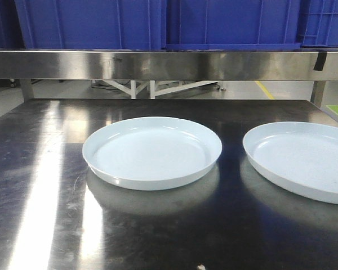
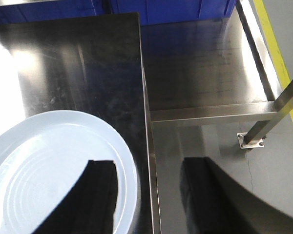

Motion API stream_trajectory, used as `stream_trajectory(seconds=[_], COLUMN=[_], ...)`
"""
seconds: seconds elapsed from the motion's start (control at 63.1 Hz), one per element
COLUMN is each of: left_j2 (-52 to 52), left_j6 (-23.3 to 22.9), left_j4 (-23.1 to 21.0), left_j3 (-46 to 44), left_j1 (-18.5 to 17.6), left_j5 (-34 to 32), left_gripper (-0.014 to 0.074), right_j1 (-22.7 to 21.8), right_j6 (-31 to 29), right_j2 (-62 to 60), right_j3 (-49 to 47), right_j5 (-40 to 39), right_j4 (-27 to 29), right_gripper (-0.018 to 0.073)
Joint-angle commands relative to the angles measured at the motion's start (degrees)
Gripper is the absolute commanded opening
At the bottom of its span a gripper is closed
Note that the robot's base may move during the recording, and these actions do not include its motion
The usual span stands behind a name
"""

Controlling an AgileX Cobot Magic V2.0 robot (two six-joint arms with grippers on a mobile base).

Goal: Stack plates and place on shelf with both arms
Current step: 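Open the left gripper and withdraw it from the plate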

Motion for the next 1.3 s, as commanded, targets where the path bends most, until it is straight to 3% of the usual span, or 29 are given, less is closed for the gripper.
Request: stream_trajectory(seconds=[0.0, 0.539, 1.284], left_j2=[-0.2, -0.2, -0.2], left_j6=[-0.5, -0.5, -0.5], left_j4=[-0.1, -0.1, -0.1], left_j3=[-1.6, -1.6, -1.6], left_j1=[0.1, 0.1, 0.1], left_j5=[-4.5, -4.5, -4.5], left_gripper=[0.0089, 0.0089, 0.0089], right_j1=[0.1, 0.1, 1.8], right_j6=[0.1, 0.1, 0.1], right_j2=[1.7, 20.3, 24.7], right_j3=[-2.3, -6.0, -8.6], right_j5=[-3.2, -0.8, 1.4], right_j4=[0.1, 0.1, 0.1], right_gripper=[0.0413, 0.0413, 0.0413])
